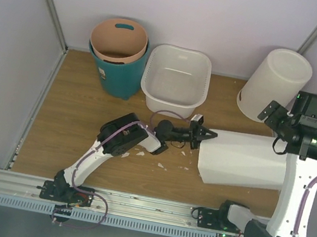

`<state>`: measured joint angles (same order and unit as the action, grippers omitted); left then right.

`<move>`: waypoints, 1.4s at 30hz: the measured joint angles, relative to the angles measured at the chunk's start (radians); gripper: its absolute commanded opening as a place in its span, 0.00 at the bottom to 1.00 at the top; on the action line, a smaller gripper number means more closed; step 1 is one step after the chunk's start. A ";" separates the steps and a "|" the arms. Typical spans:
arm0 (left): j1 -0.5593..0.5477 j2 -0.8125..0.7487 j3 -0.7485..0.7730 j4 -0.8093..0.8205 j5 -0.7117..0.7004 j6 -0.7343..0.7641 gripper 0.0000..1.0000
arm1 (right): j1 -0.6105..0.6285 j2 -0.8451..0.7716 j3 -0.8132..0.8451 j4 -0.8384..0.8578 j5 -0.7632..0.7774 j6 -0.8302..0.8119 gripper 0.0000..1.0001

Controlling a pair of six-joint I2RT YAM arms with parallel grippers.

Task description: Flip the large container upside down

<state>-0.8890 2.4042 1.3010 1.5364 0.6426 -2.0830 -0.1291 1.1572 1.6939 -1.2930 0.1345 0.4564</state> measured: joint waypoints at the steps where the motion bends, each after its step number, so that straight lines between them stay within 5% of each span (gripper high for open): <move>1: 0.001 0.000 0.000 0.000 0.002 0.000 0.10 | 0.000 -0.012 -0.027 0.005 0.005 0.021 1.00; 10: 0.014 0.004 -0.011 0.000 0.041 0.006 0.14 | 0.000 -0.127 -0.080 0.027 0.013 0.096 1.00; 42: 0.122 -0.027 -0.077 0.001 0.157 0.009 0.14 | 0.002 -0.083 -0.125 0.082 -0.138 0.053 1.00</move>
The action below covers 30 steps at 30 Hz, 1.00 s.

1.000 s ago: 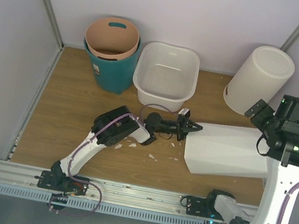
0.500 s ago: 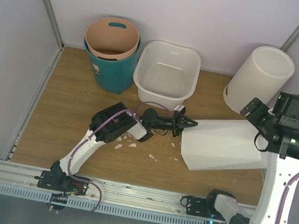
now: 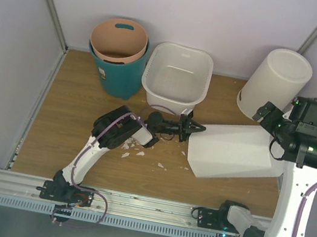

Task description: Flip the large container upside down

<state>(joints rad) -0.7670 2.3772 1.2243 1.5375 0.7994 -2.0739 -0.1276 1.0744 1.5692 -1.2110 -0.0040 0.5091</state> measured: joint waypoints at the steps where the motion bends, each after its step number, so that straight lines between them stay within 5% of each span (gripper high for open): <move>1: 0.000 -0.003 -0.006 0.000 0.001 0.000 0.14 | 0.000 0.000 0.000 0.000 -0.001 -0.002 1.00; 6: 0.002 -0.011 -0.027 -0.001 0.002 0.000 0.24 | 0.001 0.000 0.001 0.000 -0.008 -0.008 1.00; 16: 0.031 -0.010 -0.074 -0.003 0.048 0.002 0.25 | 0.009 0.013 0.001 0.000 -0.024 -0.023 1.00; 23: 0.032 -0.009 -0.123 -0.004 0.073 0.022 0.12 | 0.021 0.012 -0.015 0.004 -0.025 -0.023 1.00; 30: 0.039 -0.005 -0.146 -0.005 0.098 0.042 0.11 | 0.041 0.014 -0.038 0.006 -0.024 -0.022 1.00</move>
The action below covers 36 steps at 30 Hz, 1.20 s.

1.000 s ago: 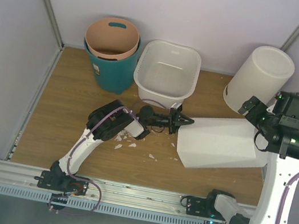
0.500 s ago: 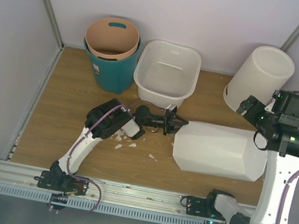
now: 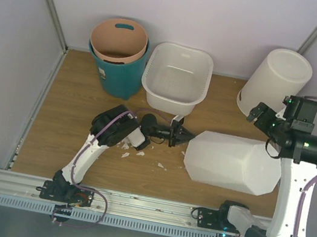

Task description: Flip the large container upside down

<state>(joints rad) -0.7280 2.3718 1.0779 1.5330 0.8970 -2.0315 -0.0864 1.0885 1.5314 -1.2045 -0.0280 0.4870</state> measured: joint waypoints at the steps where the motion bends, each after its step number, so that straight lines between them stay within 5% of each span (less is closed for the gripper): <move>1: 0.001 0.002 0.000 0.000 0.003 0.002 0.11 | 0.002 0.000 0.000 0.001 0.000 0.000 1.00; 22: 0.028 0.061 -0.011 -0.004 0.070 0.043 0.13 | 0.231 0.061 -0.079 0.169 0.046 0.079 1.00; 33: 0.083 0.042 -0.061 -0.002 0.233 0.171 0.70 | 0.279 0.168 -0.079 0.232 0.053 0.087 1.00; 36: 0.097 0.019 -0.108 -0.003 0.266 0.206 0.77 | 0.291 0.194 -0.087 0.246 0.046 0.087 1.00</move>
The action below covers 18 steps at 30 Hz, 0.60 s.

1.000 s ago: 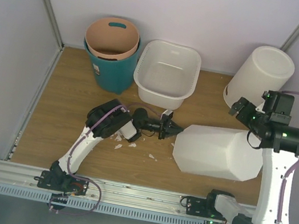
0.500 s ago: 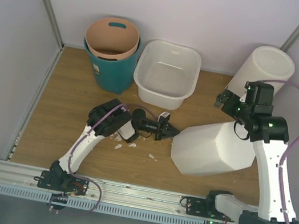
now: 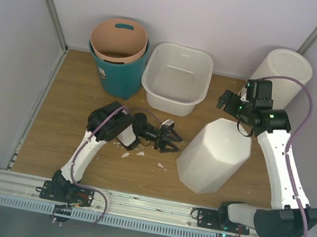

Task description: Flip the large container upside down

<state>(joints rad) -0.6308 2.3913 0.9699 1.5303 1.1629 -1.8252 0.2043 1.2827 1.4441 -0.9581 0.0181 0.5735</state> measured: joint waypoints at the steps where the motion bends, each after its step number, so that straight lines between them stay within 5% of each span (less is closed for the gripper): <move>1: 0.005 -0.008 -0.013 0.000 0.008 0.011 0.78 | 0.003 0.005 -0.002 0.003 -0.001 0.000 1.00; 10: 0.045 -0.119 -0.111 -0.083 0.067 0.193 0.82 | 0.030 0.025 -0.002 0.039 0.022 -0.012 1.00; 13: 0.065 -0.204 -0.136 -0.276 0.080 0.359 0.84 | 0.048 0.044 0.085 0.009 0.094 -0.043 1.00; 18: 0.080 -0.406 -0.065 -0.824 0.046 0.808 0.84 | 0.085 0.014 0.291 0.088 0.093 -0.153 1.00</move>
<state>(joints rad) -0.5503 1.9854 0.9047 0.7063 1.2091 -1.0172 0.2890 1.2964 1.7351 -0.8703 0.1108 0.4210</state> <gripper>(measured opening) 0.840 0.997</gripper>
